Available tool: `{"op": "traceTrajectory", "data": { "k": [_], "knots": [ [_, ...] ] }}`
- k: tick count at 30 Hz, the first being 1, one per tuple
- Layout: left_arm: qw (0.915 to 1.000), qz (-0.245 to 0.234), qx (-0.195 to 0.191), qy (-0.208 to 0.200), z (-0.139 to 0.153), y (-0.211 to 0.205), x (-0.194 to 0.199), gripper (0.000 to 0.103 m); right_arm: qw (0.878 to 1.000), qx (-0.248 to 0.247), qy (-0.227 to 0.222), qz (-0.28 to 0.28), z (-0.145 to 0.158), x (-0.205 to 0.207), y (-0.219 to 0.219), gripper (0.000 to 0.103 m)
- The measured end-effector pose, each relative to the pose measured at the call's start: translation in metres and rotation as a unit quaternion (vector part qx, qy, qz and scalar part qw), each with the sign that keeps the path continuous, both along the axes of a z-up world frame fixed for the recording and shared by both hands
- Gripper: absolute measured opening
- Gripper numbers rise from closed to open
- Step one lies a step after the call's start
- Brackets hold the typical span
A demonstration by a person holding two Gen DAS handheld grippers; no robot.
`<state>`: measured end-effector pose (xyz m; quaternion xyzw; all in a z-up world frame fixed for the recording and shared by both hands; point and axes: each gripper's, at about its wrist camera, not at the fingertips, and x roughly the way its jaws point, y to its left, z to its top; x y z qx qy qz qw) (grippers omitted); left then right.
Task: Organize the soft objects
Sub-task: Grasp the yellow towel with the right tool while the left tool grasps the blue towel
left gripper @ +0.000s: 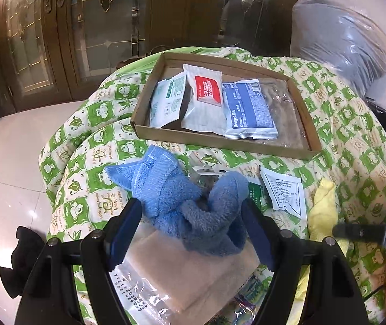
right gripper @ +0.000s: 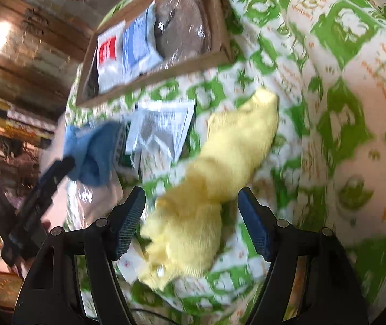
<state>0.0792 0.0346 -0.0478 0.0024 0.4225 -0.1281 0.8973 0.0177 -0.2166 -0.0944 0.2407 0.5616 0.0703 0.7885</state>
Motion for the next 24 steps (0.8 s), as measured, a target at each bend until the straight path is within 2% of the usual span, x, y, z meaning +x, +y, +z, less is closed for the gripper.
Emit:
{"op": "traceTrajectory", "data": {
  "k": [8, 12, 16, 18, 21, 22, 23, 24],
  "knots": [
    [1.0, -0.002, 0.0, 0.008, -0.003, -0.002, 0.002, 0.076, 0.998, -0.019, 0.035, 0.041, -0.014, -0.004, 0.021, 0.072],
    [0.9999, -0.006, 0.011, 0.01, -0.005, -0.007, 0.002, 0.076, 0.998, -0.008, 0.044, 0.037, -0.02, -0.002, 0.021, 0.072],
    [0.9999, -0.005, 0.002, 0.013, -0.008, -0.009, 0.009, 0.078, 0.998, -0.011, 0.048, 0.046, -0.022, -0.002, 0.024, 0.072],
    [0.9998, -0.007, 0.01, 0.014, -0.01, -0.014, 0.015, 0.079, 0.997, -0.019, 0.051, 0.059, -0.024, -0.001, 0.03, 0.072],
    [0.9988, -0.017, 0.043, 0.017, -0.019, -0.028, 0.021, 0.079, 0.995, -0.033, 0.053, 0.073, -0.028, 0.0, 0.038, 0.071],
    [0.9978, -0.018, 0.062, 0.018, -0.024, -0.033, 0.022, 0.079, 0.995, -0.038, 0.054, 0.077, -0.029, 0.001, 0.039, 0.069],
    [0.9967, -0.016, 0.078, 0.018, -0.027, -0.035, 0.023, 0.078, 0.995, -0.041, 0.055, 0.079, -0.03, 0.001, 0.04, 0.057],
    [0.9959, -0.014, 0.087, 0.019, -0.03, -0.036, 0.024, 0.073, 0.994, -0.046, 0.057, 0.078, -0.031, 0.002, 0.042, 0.049]
  ]
}}
